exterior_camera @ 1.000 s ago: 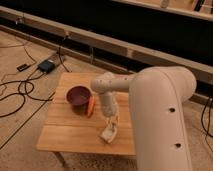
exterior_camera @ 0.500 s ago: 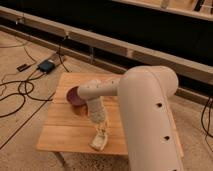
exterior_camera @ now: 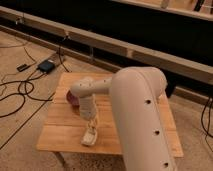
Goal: Wipe the white sponge on the table
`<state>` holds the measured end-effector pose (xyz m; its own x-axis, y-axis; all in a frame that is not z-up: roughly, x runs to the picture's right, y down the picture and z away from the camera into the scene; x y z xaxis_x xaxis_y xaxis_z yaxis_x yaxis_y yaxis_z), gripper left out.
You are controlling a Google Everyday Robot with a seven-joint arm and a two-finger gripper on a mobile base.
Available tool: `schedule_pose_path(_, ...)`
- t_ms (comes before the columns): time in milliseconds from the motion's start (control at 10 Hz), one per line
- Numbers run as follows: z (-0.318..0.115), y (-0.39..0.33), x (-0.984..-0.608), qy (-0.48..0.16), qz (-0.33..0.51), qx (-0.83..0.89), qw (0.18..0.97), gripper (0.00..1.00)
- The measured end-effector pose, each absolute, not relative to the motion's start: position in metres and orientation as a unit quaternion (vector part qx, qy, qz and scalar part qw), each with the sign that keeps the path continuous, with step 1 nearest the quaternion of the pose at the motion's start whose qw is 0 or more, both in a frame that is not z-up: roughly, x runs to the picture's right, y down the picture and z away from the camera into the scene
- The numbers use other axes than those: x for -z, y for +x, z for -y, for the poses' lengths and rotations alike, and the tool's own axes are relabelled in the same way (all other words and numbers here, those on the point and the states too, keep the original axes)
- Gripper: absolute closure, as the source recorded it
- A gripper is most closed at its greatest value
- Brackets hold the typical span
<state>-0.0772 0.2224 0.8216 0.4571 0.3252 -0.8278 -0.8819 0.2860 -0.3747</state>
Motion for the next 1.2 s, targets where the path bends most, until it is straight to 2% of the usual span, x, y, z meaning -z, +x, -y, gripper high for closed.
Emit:
schedule_pose_path(600,-0.156,-0.033,-0.868,-0.369,-0.31,-0.503,0.717,1.0)
schedule_pose_path(900,-0.136,0.024,-0.864,-0.333,-0.332,-0.542,0.697,1.0)
schedule_pose_path(1200,-0.15,0.061,-0.845,-0.329,-0.353,-0.548,0.684,1.0)
